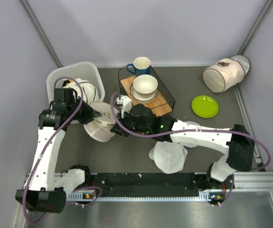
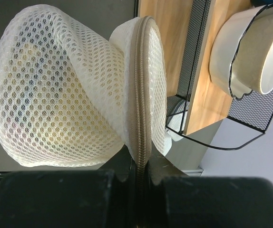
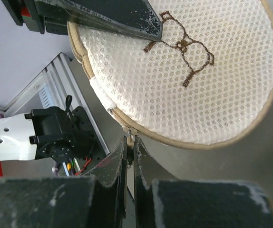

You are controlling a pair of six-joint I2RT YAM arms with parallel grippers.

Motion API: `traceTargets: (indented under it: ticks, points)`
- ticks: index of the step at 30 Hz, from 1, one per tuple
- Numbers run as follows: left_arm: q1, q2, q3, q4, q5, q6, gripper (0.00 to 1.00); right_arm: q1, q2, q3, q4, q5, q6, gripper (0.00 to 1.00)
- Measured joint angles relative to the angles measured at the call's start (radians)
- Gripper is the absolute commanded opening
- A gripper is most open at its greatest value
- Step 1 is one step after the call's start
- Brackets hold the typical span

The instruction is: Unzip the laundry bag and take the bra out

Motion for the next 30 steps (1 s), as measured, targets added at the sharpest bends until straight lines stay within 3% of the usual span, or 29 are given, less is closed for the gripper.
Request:
traceTargets:
  ticks: [8, 17, 19, 20, 23, 30]
  points:
    - [-0.013, 0.007, 0.0, -0.006, 0.061, 0.021, 0.0, 0.0, -0.139, -0.146, 0.054, -0.001, -0.042, 0.0]
    - [-0.019, -0.005, -0.03, 0.027, 0.13, 0.069, 0.0, -0.001, -0.16, -0.177, 0.065, -0.081, -0.094, 0.01]
    - [-0.018, -0.024, -0.067, 0.064, 0.149, 0.088, 0.0, -0.002, -0.142, -0.164, 0.044, -0.094, -0.096, 0.04]
    - [-0.016, -0.034, -0.075, 0.071, 0.153, 0.094, 0.0, -0.002, -0.131, -0.153, 0.034, -0.099, -0.096, 0.12]
    - [-0.01, -0.046, -0.109, 0.117, 0.174, 0.12, 0.0, -0.002, -0.09, -0.111, -0.017, -0.111, -0.094, 0.21]
    - [-0.003, -0.048, -0.136, 0.182, 0.198, 0.161, 0.0, -0.002, -0.059, -0.031, -0.085, -0.164, -0.08, 0.26]
